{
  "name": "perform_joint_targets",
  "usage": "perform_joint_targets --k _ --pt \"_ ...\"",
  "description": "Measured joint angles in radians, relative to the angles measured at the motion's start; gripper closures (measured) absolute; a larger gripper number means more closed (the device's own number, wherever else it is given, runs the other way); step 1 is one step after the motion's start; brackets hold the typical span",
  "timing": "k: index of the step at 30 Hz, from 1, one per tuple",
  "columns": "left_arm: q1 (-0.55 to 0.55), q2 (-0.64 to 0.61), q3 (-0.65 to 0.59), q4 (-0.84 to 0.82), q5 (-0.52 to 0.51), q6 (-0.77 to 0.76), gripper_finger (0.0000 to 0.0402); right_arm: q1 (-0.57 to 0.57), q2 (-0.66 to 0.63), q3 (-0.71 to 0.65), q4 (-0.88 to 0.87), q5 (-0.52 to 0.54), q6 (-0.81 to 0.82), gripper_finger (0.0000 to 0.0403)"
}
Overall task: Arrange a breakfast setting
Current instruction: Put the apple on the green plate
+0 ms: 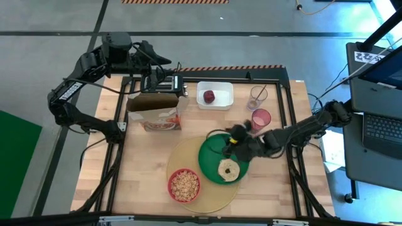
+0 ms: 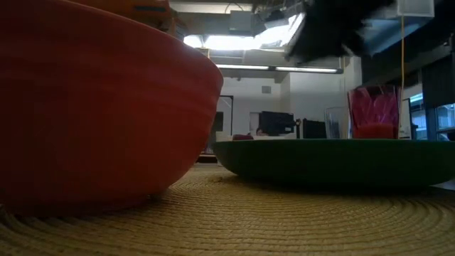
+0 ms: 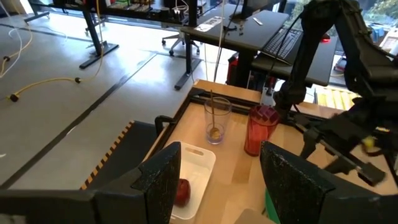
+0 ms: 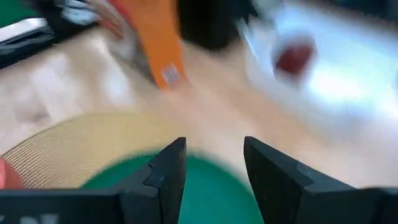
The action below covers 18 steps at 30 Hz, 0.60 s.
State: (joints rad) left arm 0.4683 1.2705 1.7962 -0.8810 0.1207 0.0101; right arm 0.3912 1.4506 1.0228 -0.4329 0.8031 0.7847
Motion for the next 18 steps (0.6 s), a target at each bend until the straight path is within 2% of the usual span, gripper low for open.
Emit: perform_joint_targets --k 4,12,15,18 --pt "0.000 0.000 0.000 0.003 0.000 0.000 0.0189 -0.103 0.000 0.095 0.148 -0.048 -0.570 0.0240" --pt "0.000 0.000 0.000 0.001 -0.001 0.000 0.0189 -0.324 0.005 0.411 0.144 -0.041 -1.297 0.0240" --pt "0.000 0.000 0.000 0.000 -0.001 0.000 0.0189 -0.456 0.008 0.478 0.124 -0.178 -1.388 0.0240" --pt "0.000 0.000 0.000 -0.001 -0.001 -0.001 0.0189 -0.641 0.009 0.514 0.122 -0.456 -1.302 0.0240"
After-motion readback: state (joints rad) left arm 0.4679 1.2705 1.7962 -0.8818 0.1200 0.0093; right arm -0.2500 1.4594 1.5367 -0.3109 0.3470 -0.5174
